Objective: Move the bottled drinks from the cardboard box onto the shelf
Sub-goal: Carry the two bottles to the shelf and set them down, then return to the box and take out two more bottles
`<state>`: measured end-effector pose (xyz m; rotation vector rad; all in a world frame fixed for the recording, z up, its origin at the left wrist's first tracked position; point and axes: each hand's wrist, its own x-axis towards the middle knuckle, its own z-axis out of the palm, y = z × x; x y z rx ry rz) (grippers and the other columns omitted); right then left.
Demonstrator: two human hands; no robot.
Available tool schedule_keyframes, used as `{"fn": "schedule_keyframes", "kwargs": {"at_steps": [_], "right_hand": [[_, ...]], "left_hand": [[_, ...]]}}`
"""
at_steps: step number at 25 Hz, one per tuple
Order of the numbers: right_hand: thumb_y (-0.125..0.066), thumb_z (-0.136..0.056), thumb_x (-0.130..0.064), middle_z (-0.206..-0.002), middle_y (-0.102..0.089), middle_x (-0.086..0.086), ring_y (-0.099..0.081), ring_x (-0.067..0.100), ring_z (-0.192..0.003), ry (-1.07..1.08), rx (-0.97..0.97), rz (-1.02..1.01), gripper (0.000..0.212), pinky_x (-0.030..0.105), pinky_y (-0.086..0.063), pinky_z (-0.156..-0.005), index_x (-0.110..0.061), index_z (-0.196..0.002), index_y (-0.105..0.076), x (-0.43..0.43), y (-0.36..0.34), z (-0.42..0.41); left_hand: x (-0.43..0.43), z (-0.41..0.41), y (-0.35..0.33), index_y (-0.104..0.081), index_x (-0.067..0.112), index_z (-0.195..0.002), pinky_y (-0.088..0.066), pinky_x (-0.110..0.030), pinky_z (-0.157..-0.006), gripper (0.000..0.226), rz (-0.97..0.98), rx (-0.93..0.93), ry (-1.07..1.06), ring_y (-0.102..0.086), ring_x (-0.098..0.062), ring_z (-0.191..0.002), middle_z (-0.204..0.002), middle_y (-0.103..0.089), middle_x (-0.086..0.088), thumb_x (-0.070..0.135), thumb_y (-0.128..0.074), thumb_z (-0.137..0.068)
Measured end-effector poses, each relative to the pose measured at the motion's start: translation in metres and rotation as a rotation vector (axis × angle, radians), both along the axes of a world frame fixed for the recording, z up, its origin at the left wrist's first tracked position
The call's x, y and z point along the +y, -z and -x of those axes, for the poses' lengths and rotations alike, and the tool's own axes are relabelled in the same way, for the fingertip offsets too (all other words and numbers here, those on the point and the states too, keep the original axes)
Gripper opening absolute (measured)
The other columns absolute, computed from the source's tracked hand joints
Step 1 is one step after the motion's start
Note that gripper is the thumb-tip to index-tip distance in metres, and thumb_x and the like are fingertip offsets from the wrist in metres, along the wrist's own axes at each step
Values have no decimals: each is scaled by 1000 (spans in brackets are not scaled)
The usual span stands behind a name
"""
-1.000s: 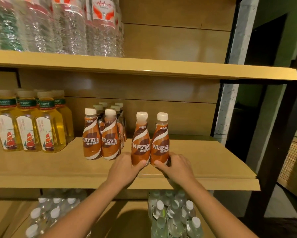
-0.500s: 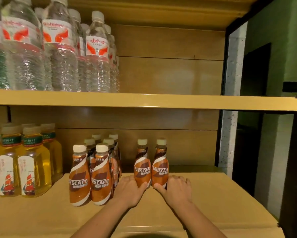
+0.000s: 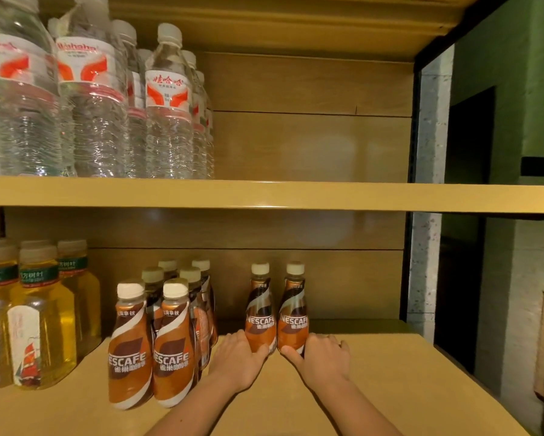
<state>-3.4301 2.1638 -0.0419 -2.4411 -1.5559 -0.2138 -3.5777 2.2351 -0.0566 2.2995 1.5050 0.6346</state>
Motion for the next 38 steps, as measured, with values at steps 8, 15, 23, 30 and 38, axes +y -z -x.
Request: {"fn": "schedule_keyframes", "kwargs": {"at_steps": [8, 15, 23, 30, 38], "right_hand": [[-35, -88, -67, -142, -46, 10, -40, 27, -132, -49, -20, 25, 74, 44, -26, -112, -10, -136, -43, -79, -11, 5], [-42, -92, -56, -158, -17, 7, -22, 26, -143, -138, 17, -11, 76, 42, -17, -117, -16, -150, -16, -245, -31, 6], [-43, -91, -56, -159, -15, 4, -16, 24, -146, 207, 7, -34, 75, 44, -9, -119, -19, -151, -16, -449, -14, -10], [-45, -90, -56, -159, -13, 4, -12, 29, -146, 616, 30, -4, 78, 47, -9, -118, -18, -150, -13, -638, -26, -84], [-47, -89, -57, -154, -29, 9, -29, 30, -140, 832, -38, 81, 77, 48, -20, -116, -11, -147, -24, -863, -22, -206]], "left_hand": [[-85, 26, -28, -18, 2, -148, -23, -36, -116, 80, -77, 127, 17, -25, -27, -142, -154, -26, -15, 56, -39, -92], [-205, 53, -49, -24, 11, -146, -28, -34, -113, 78, -242, 162, 378, -32, -24, -138, -152, -30, -10, 57, -46, -88], [-351, -43, -41, -10, 11, -150, -20, -33, -117, 84, -238, 156, 801, -21, -23, -143, -157, -18, -9, 57, -45, -89], [-540, -168, -50, -23, 12, -147, -26, -36, -112, 77, -243, 121, 1160, -28, -23, -140, -153, -29, -8, 51, -53, -88], [-764, -333, -43, -32, 16, -143, -33, -39, -108, 71, -199, 73, 1374, -38, -24, -134, -147, -38, -6, 46, -58, -85]]}}
